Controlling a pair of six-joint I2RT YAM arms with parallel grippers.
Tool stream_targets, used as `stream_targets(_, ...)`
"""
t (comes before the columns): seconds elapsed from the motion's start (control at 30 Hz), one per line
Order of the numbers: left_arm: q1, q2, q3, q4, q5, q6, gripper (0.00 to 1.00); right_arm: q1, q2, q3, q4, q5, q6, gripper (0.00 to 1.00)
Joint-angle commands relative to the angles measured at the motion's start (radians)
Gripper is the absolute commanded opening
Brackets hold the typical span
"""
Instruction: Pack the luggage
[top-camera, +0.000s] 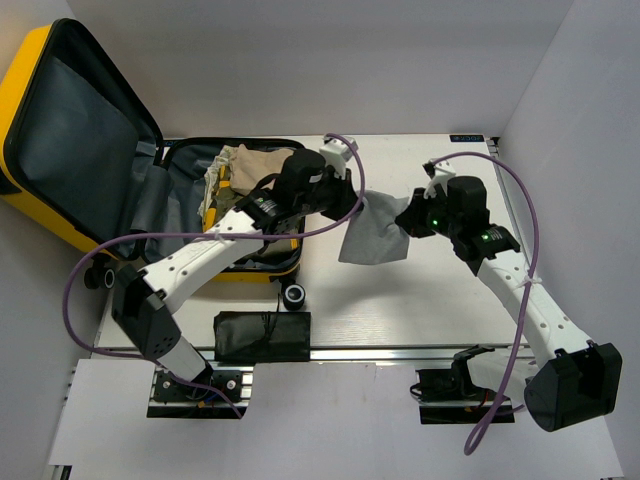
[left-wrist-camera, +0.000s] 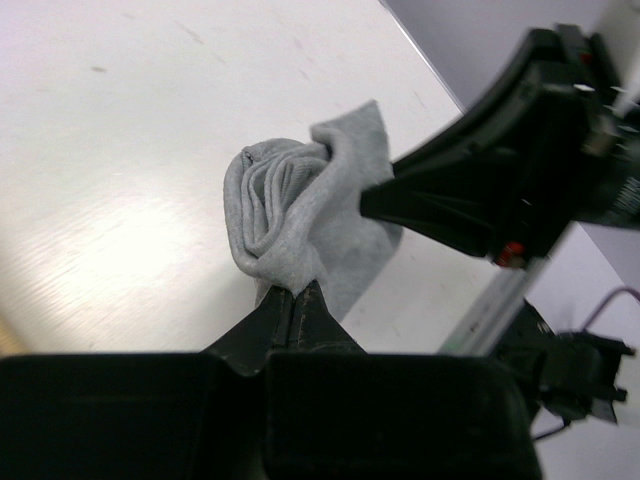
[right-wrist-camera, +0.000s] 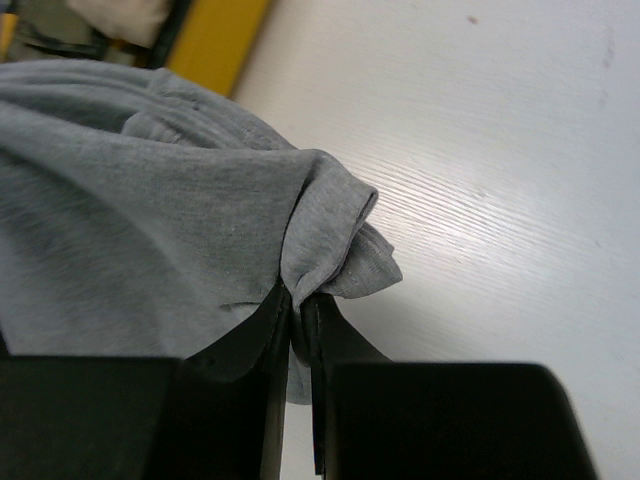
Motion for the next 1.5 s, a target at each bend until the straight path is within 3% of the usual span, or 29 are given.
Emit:
stream_targets(0.0, 0.002, -0.142, -0.017, -0.067, -0.287, 0.001, 0.00, 0.151, 0.037, 0.160, 0.005, -0.012, 0.059, 0.00)
stream_targets(0.13, 0.023, -0.185, -0.006, -0.201, -0.427, -0.037, 0.00, 0.254, 0.132, 0.257, 0.008, 0.007, 0.079, 0.00)
stream_targets(0.23, 0.032, -0.196, 0.003, -0.327, -0.689, -0.092, 0.00, 0.339, 0.285, 0.367, 0.008, 0.019, 0.094, 0.00)
stream_targets(0.43, 0.136, -0.210, -0.017, -0.426, -0.793, -0.132, 0.00, 0.442, 0.494, 0.596, -0.035, 0.016, 0.159, 0.00)
stream_targets(0.77, 0.302, -0.303, -0.180, -0.443, -0.750, -0.151, 0.00, 0.519, 0.722, 0.777, -0.142, -0.005, 0.214, 0.00)
stream_targets(0.87, 0.353, -0.268, -0.193, -0.453, -0.771, -0.167, 0.00, 0.520, 0.785, 0.841, -0.159, -0.027, 0.225, 0.00)
stream_targets(1.2, 0.483, -0.109, -0.224, -0.267, -0.547, -0.077, 0.00, 0.503, 0.956, 0.961, -0.280, 0.017, 0.249, 0.00)
stream_targets(1.47, 0.540, 0.031, -0.152, -0.209, -0.483, -0.014, 0.00, 0.467, 1.048, 1.110, -0.350, 0.206, 0.242, 0.00)
